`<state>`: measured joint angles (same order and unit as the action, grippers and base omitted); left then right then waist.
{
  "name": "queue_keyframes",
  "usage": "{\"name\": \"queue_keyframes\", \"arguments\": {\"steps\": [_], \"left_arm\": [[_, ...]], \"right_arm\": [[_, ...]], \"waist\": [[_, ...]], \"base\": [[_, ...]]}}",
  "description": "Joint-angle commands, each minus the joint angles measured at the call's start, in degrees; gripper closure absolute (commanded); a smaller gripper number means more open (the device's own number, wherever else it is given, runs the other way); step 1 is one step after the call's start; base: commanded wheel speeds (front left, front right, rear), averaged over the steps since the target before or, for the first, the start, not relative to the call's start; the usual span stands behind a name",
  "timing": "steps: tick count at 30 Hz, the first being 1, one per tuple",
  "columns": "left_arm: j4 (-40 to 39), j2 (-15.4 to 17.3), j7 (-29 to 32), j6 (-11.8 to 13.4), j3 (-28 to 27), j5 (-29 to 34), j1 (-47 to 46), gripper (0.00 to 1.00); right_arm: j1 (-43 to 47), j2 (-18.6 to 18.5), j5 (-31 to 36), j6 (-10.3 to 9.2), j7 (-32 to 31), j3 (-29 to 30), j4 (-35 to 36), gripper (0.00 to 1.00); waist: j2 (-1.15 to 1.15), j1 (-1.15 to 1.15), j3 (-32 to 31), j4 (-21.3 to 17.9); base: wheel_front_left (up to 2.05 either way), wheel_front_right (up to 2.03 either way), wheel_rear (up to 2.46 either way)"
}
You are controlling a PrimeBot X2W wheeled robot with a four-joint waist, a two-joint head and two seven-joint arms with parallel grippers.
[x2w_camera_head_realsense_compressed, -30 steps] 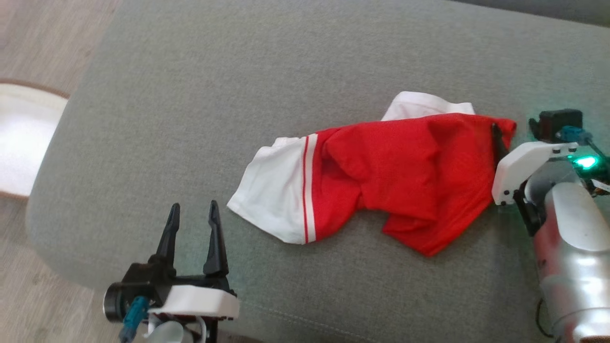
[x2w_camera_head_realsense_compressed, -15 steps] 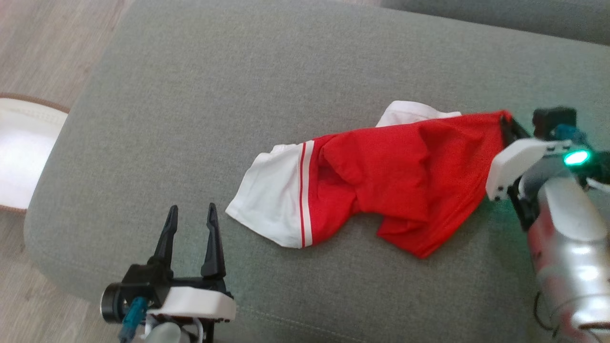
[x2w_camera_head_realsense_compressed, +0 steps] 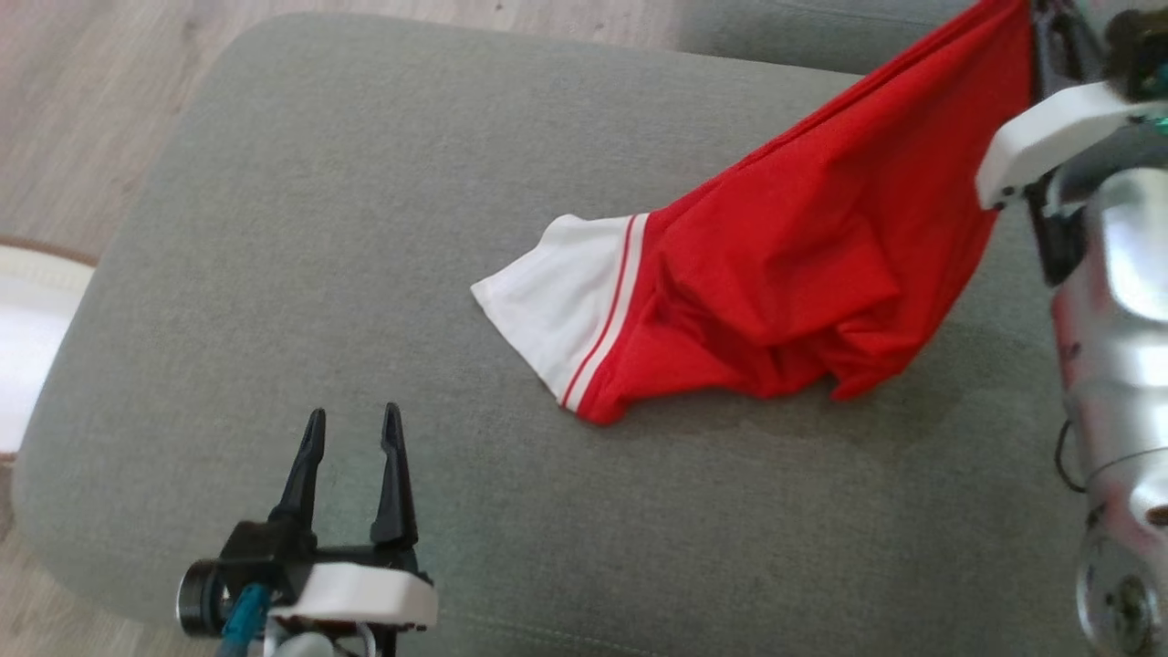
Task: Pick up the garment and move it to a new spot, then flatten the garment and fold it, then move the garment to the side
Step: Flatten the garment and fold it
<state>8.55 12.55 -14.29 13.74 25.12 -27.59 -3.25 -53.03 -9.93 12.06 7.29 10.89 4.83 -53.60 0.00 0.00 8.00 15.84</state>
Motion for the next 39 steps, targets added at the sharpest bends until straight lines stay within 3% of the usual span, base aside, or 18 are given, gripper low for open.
{"name": "queue_keyframes", "arguments": {"steps": [1, 7, 13, 21, 28, 37, 38, 39], "left_arm": [[-1.97, 1.28, -0.45, 0.47, -2.49, 0.18, -0.62, 0.00], [-2.93, 1.82, -0.30, 1.14, -2.90, -0.02, 0.27, 0.00], [-4.31, 2.50, 0.25, 1.97, -3.19, 0.00, 0.83, 0.00], [-5.46, 3.62, 0.97, 2.51, -3.76, -0.43, 1.48, 0.00], [-6.00, 3.76, 1.10, 2.92, -3.65, -0.56, 1.87, 0.00], [-5.76, 3.61, 0.89, 3.35, -3.77, -1.02, 2.57, 0.00], [-5.70, 3.57, 0.86, 3.37, -3.76, -1.08, 2.67, 0.00], [-5.64, 3.53, 0.82, 3.40, -3.77, -1.14, 2.76, 0.00]], "right_arm": [[-0.18, 1.25, -0.54, 0.20, 0.89, -1.74, 1.79, 1.00], [8.87, 4.30, -3.67, 0.20, 3.34, -9.95, 4.40, 1.00], [22.05, 5.58, -6.94, 0.20, 3.97, -21.91, 13.13, 1.00], [37.38, 1.59, -9.75, 0.20, 1.14, -34.17, 28.20, 1.00], [43.71, -2.68, -9.13, 0.20, -3.65, -38.16, 34.28, 1.00], [47.36, -3.43, -11.12, 0.20, -4.23, -42.54, 33.93, 1.00], [47.64, -3.20, -11.59, 0.20, -3.98, -42.36, 33.91, 0.76], [47.84, -3.03, -11.87, 0.20, -3.79, -42.27, 33.94, 0.07]], "waist": [[0.00, 0.00, -0.40, -0.95], [0.00, 0.00, -0.99, -4.95], [0.00, 0.00, -1.73, -9.12], [0.00, 0.00, -2.69, -12.63], [0.00, 0.00, -2.87, -13.22], [0.00, 0.00, -3.62, -13.89], [0.00, 0.00, -3.78, -14.03], [0.00, 0.00, -3.97, -14.21]], "base": [[0.00, 0.00, 0.00], [0.00, 0.00, 0.00], [0.00, 0.00, 0.00], [0.00, 0.00, 0.00], [0.00, 0.00, 0.00], [0.00, 0.00, 0.00], [0.00, 0.00, 0.00], [0.00, 0.00, 0.00]]}}
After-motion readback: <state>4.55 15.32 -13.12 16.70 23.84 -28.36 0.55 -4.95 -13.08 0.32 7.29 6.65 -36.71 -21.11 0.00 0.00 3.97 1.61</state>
